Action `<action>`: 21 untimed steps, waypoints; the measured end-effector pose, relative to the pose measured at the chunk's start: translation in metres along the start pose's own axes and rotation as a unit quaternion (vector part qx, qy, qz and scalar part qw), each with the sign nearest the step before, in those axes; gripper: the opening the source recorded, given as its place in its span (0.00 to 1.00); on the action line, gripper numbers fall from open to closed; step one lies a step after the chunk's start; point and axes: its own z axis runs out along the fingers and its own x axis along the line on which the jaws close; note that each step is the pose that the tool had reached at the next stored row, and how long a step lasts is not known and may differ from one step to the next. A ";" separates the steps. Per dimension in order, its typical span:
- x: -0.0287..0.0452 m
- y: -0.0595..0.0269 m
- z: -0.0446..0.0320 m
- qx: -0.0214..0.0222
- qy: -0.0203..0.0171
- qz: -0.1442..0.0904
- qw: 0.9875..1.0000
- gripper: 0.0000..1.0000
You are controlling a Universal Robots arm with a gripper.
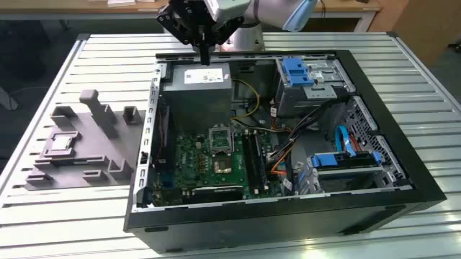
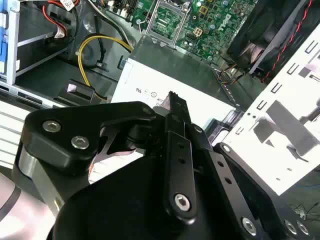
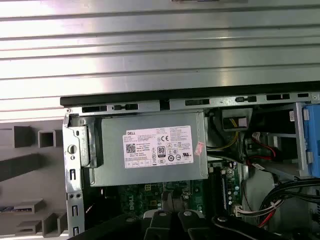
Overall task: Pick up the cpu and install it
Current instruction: 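Reach for the cpu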
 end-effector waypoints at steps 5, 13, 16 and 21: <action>0.0000 0.0000 0.0000 0.000 0.000 0.000 1.000 0.11; 0.0071 -0.0005 -0.0002 0.000 0.000 0.000 1.000 0.11; 0.0122 -0.0009 -0.0003 0.000 0.000 0.000 1.000 0.11; 0.0182 -0.0014 -0.0004 0.000 0.000 0.000 1.000 0.11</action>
